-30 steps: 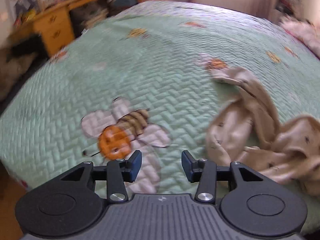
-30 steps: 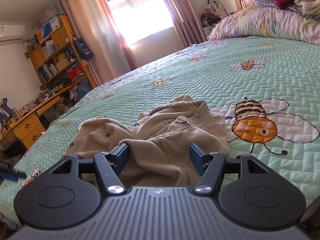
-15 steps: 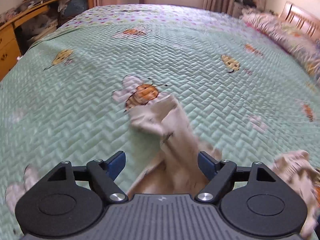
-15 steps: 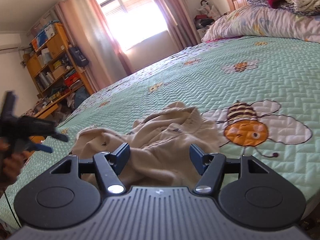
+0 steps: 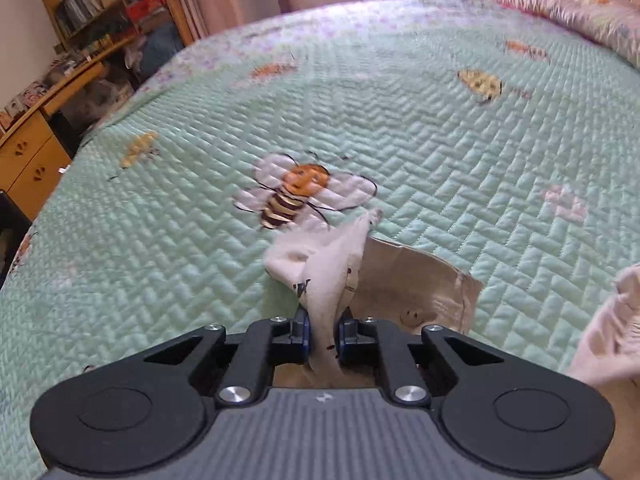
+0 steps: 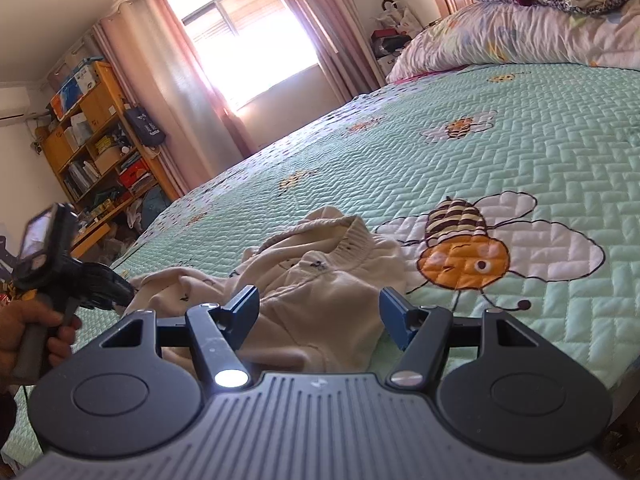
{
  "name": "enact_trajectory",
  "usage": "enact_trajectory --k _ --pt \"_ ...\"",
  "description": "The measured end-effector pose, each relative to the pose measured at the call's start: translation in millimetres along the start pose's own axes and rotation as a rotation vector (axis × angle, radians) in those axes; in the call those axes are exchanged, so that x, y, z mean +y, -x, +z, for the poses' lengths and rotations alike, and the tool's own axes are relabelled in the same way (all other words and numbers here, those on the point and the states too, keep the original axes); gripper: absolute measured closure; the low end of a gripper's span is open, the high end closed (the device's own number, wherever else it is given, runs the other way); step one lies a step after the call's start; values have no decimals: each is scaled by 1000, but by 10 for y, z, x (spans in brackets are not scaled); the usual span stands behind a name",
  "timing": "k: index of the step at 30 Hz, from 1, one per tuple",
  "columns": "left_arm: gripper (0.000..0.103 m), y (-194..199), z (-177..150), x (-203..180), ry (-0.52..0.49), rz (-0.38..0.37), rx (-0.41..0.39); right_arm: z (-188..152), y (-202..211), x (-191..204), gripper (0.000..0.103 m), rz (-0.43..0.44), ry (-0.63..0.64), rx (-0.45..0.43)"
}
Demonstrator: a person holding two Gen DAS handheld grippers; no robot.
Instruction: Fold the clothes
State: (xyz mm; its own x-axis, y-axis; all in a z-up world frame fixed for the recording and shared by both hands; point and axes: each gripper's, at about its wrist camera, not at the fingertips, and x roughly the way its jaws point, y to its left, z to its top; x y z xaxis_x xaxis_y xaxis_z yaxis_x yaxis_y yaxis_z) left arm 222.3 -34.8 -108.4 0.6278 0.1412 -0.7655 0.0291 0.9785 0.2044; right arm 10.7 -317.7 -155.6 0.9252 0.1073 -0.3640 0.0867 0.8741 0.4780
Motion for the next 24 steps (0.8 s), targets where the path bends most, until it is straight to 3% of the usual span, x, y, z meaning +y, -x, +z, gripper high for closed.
enact_trajectory --k 6,11,17,24 --pt "90 480 -143 350 41 83 -69 -2 57 126 35 27 37 -6" --pt "90 768 -243 728 103 99 -108 -38 83 270 35 52 75 8" --pt "90 893 -394 1029 138 105 -101 -60 96 421 35 73 117 24" --pt "90 884 -523 1123 159 102 -82 -40 103 447 35 55 131 30"
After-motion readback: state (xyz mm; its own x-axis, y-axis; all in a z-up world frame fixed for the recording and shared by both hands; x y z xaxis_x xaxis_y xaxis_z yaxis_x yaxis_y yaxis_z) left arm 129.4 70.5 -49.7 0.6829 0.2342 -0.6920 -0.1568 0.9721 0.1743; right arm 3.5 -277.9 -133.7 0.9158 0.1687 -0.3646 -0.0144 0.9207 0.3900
